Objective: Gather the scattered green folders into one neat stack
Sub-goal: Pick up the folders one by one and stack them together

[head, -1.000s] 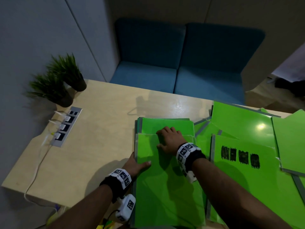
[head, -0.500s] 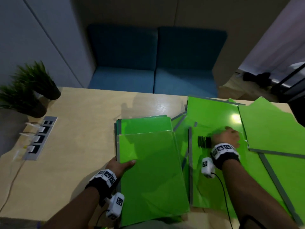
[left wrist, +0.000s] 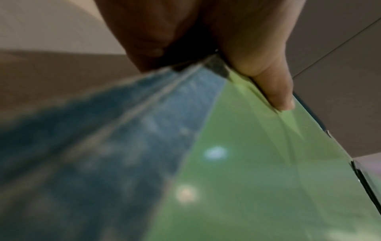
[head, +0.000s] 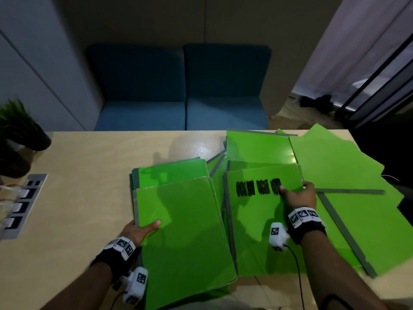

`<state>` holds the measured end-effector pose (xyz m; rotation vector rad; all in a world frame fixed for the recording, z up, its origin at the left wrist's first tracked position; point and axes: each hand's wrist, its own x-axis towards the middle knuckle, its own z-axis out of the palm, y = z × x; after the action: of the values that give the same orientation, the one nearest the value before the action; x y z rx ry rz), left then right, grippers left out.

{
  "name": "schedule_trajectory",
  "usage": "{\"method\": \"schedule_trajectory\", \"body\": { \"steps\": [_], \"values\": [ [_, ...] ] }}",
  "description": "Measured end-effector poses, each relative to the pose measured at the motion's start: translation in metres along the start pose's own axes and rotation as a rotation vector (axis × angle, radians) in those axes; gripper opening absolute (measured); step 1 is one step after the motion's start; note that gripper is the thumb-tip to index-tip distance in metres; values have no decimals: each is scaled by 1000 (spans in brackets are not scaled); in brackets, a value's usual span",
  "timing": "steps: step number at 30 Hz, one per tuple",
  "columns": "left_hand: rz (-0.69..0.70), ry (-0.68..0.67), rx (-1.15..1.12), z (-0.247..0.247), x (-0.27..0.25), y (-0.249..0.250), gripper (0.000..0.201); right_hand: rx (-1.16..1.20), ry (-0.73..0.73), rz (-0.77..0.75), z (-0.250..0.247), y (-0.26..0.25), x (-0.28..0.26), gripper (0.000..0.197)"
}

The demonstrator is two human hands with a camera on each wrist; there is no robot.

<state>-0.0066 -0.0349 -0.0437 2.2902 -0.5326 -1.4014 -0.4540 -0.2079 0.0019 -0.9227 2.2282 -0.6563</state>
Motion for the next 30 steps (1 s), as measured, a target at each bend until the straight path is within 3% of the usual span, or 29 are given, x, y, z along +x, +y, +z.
{"method": "schedule_trajectory", "body": {
  "steps": [3,6,7,10,14,16,19,21,23,26,30],
  "values": [
    [13,6,-2,-1,-15,10,105,114,-89,-152,-6,-33,-11,66],
    [13,11,-14,-1,-23,15,80,259,-34,-363,-20,-90,-24,56],
    [10,12,-13,0,-24,15,80,345,-28,-425,-26,-112,-28,52],
    [8,14,-32,-1,-14,6,104,585,-91,-518,-34,-168,-40,46],
    [-18,16,-81,1,20,-23,107,518,-230,-471,6,-183,-63,48],
    [7,17,-108,1,14,-18,102,458,-340,-400,42,-159,-83,59],
    [58,-1,-101,-1,-9,-4,93,469,-507,-199,88,-114,-114,47],
    [92,-32,-48,-4,-19,3,81,361,-562,-11,113,-87,-124,64],
    [105,-53,-6,-6,-26,7,65,-40,-565,-39,130,-75,-122,77],
    [120,-111,-18,-8,-33,11,68,-643,-605,-326,139,-84,-124,80],
    [115,-125,-80,-8,-25,3,114,-716,-575,-785,150,-120,-134,87]
  ]
}}
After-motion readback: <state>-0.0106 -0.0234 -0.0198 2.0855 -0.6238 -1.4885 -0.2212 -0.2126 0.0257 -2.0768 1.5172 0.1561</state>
